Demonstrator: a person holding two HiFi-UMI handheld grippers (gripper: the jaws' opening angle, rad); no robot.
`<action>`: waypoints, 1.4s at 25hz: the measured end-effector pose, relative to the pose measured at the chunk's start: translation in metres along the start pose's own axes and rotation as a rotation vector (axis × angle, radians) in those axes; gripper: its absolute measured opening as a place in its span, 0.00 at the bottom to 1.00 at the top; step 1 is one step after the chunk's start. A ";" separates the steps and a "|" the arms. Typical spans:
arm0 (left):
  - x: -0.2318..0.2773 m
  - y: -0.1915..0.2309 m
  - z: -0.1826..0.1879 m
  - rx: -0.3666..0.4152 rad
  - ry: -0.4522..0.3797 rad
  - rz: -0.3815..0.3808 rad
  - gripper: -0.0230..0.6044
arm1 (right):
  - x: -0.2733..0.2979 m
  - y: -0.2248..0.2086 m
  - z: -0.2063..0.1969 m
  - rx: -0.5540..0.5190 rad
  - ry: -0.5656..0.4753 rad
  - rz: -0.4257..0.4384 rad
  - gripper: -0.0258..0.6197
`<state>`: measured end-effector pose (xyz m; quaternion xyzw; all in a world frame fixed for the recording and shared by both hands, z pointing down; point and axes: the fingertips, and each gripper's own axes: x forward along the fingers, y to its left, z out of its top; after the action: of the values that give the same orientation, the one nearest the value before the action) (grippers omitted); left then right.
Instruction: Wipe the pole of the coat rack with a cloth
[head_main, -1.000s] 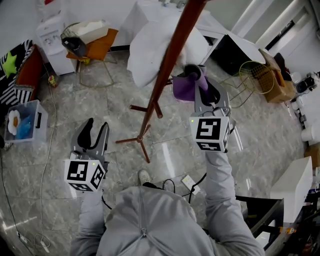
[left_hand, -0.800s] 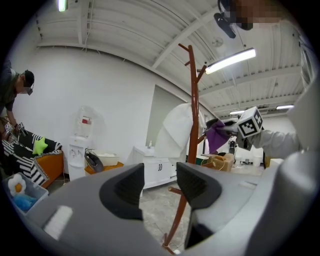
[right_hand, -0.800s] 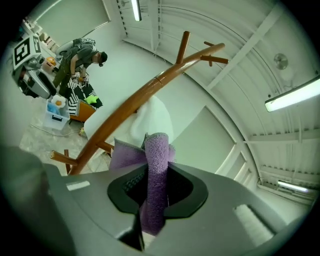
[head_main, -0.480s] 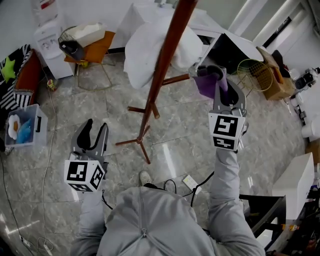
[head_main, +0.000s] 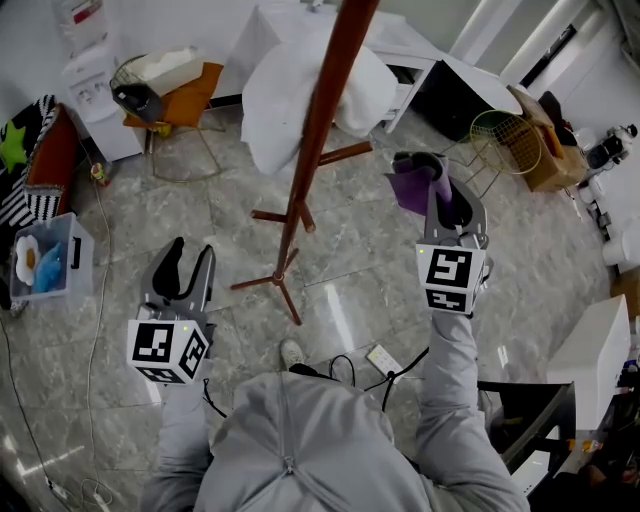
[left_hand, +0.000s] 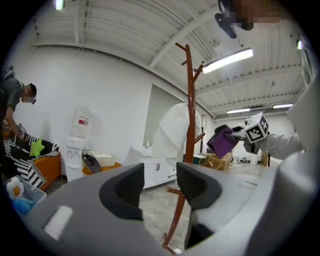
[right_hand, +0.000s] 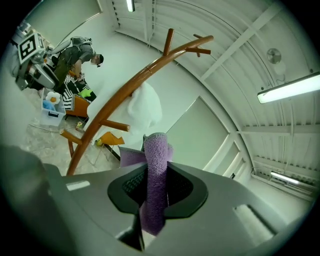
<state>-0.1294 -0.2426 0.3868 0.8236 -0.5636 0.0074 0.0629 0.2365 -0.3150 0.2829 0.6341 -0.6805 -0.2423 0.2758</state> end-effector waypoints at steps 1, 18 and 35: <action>0.000 0.000 0.000 0.001 0.000 0.000 0.38 | -0.001 0.007 -0.002 0.002 0.000 0.017 0.12; -0.014 0.016 -0.003 -0.001 0.014 0.042 0.38 | 0.002 0.174 0.044 -0.223 -0.108 0.449 0.12; -0.025 0.032 -0.007 -0.021 0.015 0.092 0.38 | -0.012 0.234 0.092 -0.441 -0.255 0.767 0.12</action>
<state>-0.1680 -0.2298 0.3948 0.7959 -0.6006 0.0106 0.0753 0.0034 -0.2865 0.3745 0.2274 -0.8267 -0.3380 0.3880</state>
